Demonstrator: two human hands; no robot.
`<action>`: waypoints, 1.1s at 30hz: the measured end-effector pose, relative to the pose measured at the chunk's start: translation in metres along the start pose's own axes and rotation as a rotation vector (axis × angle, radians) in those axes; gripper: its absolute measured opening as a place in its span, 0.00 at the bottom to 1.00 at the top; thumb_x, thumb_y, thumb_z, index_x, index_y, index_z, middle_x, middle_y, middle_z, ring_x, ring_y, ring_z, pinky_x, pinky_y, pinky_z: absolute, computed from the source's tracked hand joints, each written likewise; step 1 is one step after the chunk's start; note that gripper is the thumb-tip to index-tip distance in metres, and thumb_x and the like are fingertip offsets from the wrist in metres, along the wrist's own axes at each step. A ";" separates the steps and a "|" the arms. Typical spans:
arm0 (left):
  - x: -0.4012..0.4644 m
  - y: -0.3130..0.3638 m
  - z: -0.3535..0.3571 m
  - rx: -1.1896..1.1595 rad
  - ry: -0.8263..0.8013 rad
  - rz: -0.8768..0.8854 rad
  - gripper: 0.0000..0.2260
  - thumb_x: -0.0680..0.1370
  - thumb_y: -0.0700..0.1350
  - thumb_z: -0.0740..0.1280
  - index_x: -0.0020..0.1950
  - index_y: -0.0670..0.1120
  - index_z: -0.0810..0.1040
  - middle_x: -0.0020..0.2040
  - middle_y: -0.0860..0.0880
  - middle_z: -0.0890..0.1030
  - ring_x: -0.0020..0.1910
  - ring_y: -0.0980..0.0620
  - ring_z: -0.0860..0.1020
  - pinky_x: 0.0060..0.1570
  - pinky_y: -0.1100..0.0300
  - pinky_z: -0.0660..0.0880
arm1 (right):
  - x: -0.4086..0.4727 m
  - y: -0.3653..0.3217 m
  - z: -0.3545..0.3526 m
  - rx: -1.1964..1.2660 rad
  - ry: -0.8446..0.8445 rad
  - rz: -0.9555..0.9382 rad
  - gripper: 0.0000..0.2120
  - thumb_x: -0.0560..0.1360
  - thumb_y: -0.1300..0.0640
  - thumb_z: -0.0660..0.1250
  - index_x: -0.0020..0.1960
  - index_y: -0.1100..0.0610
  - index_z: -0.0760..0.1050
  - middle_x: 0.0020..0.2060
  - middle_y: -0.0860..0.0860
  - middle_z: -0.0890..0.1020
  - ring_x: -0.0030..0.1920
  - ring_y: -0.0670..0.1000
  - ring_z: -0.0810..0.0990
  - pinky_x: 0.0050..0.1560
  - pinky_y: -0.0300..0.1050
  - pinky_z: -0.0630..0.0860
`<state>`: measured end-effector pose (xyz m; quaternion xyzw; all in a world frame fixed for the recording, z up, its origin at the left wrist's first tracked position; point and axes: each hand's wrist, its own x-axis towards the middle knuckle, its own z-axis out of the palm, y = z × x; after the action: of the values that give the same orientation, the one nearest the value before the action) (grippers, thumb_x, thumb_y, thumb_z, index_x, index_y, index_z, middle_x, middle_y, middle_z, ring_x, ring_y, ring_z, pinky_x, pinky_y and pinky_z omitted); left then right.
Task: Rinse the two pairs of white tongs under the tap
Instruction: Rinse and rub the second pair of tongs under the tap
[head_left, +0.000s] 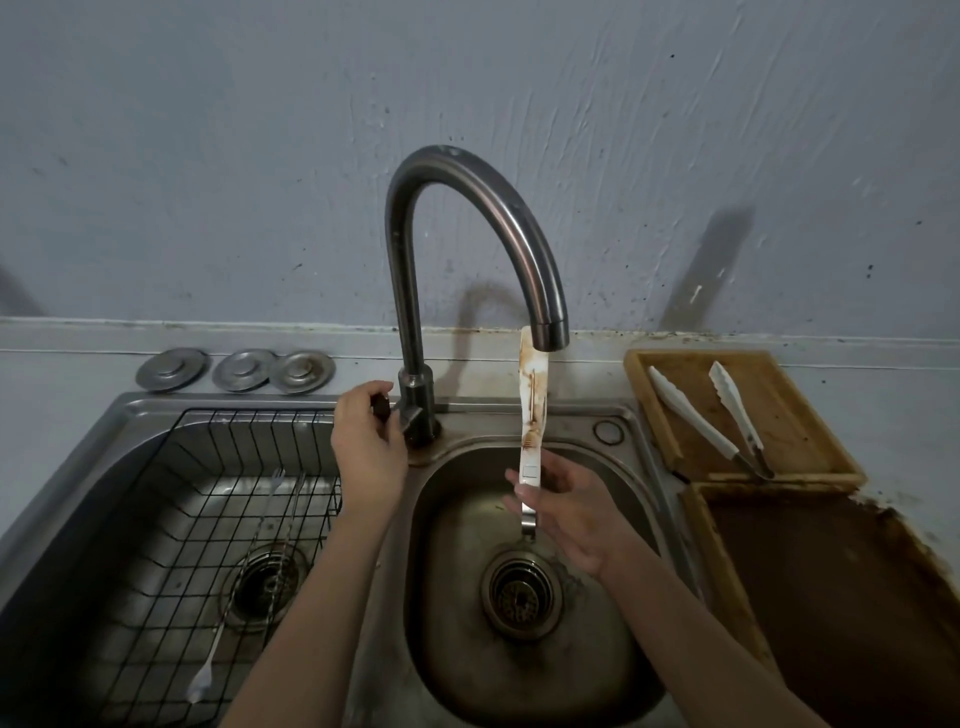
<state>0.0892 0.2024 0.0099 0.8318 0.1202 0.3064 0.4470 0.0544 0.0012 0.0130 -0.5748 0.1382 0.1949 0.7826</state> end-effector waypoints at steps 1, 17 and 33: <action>0.001 -0.001 0.000 0.002 -0.007 -0.002 0.12 0.72 0.32 0.67 0.54 0.41 0.76 0.52 0.43 0.77 0.48 0.52 0.74 0.49 0.65 0.70 | 0.000 0.001 0.000 0.004 0.000 -0.004 0.25 0.71 0.76 0.65 0.66 0.62 0.69 0.48 0.55 0.79 0.46 0.51 0.81 0.62 0.64 0.72; -0.001 -0.015 0.001 -0.043 0.013 -0.032 0.12 0.69 0.28 0.66 0.45 0.42 0.73 0.47 0.41 0.76 0.43 0.51 0.73 0.40 0.72 0.71 | -0.005 0.006 -0.001 0.008 0.014 -0.021 0.25 0.72 0.74 0.65 0.68 0.62 0.68 0.51 0.57 0.79 0.47 0.52 0.81 0.61 0.60 0.74; -0.006 -0.010 -0.003 -0.021 0.022 -0.083 0.11 0.69 0.29 0.67 0.43 0.43 0.72 0.46 0.41 0.76 0.42 0.51 0.71 0.40 0.69 0.65 | -0.002 0.008 -0.005 0.105 0.004 0.013 0.27 0.71 0.74 0.66 0.68 0.62 0.68 0.54 0.58 0.79 0.51 0.54 0.81 0.49 0.47 0.80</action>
<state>0.0835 0.2072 0.0004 0.8178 0.1561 0.2982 0.4668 0.0486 -0.0013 0.0057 -0.5325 0.1537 0.1913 0.8101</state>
